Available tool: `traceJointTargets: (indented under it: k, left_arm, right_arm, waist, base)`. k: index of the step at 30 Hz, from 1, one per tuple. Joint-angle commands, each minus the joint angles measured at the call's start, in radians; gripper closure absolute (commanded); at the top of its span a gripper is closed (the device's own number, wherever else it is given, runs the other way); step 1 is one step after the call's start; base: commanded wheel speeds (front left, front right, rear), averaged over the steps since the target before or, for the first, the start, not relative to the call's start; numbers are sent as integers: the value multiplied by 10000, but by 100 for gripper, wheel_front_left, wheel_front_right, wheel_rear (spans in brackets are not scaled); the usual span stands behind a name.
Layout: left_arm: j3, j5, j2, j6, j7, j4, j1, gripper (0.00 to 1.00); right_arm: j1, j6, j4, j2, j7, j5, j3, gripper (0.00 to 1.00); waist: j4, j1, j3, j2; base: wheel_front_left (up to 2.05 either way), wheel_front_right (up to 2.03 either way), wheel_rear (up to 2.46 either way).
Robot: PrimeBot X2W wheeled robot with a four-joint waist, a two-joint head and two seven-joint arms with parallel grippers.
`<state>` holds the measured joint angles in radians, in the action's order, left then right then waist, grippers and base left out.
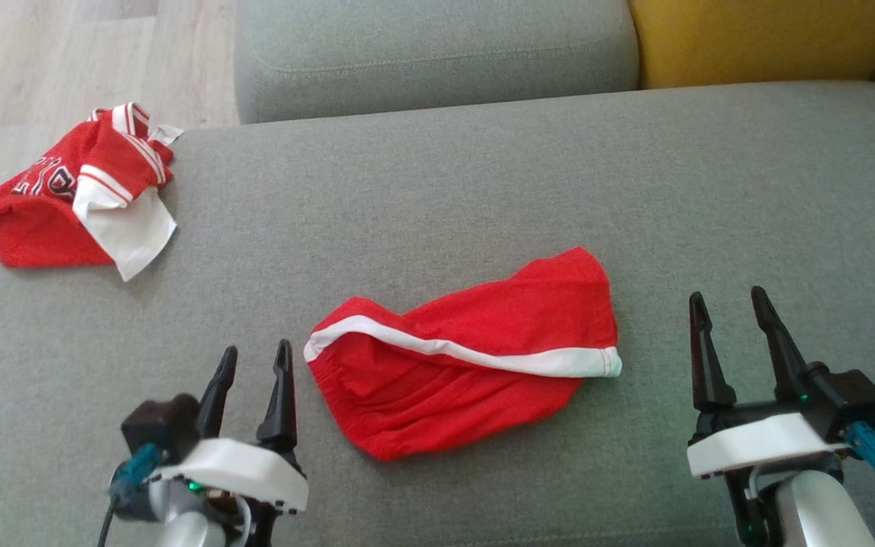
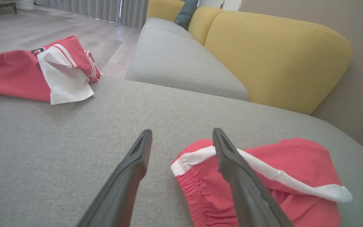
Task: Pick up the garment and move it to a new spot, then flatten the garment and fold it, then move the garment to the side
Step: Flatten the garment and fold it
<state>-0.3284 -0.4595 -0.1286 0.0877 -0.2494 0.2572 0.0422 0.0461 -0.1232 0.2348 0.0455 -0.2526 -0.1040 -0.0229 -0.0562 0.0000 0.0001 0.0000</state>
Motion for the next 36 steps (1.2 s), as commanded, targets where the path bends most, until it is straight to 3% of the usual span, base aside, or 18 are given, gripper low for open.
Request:
traceJointTargets:
  k: [1, 12, 26, 36]
  left_arm:
    - [629, 312, 91, -56, -122, -444, 206, 0]
    - [1323, 1017, 563, -341, -123, -496, -330, 0]
    - [1586, 1293, 751, -653, -124, -290, -423, 0]
    - [1491, 1367, 777, -716, -124, -219, -321, 0]
  right_arm:
    - [200, -75, -268, 47, -92, 55, -289, 0]
    - [61, -75, -194, 47, -92, 18, -380, 0]
    - [-44, -75, -55, 47, -92, 38, -470, 0]
    - [71, -75, 1796, 47, -92, 253, -746, 0]
  waist:
    - [45, 0, -54, 0]
    - [103, 0, -162, 0]
    - [93, 0, -179, 0]
    - [341, 0, 175, 0]
  base:
    - [0, 0, 0]
    - [0, 0, 0]
    - [0, 0, 0]
    - [0, 0, 0]
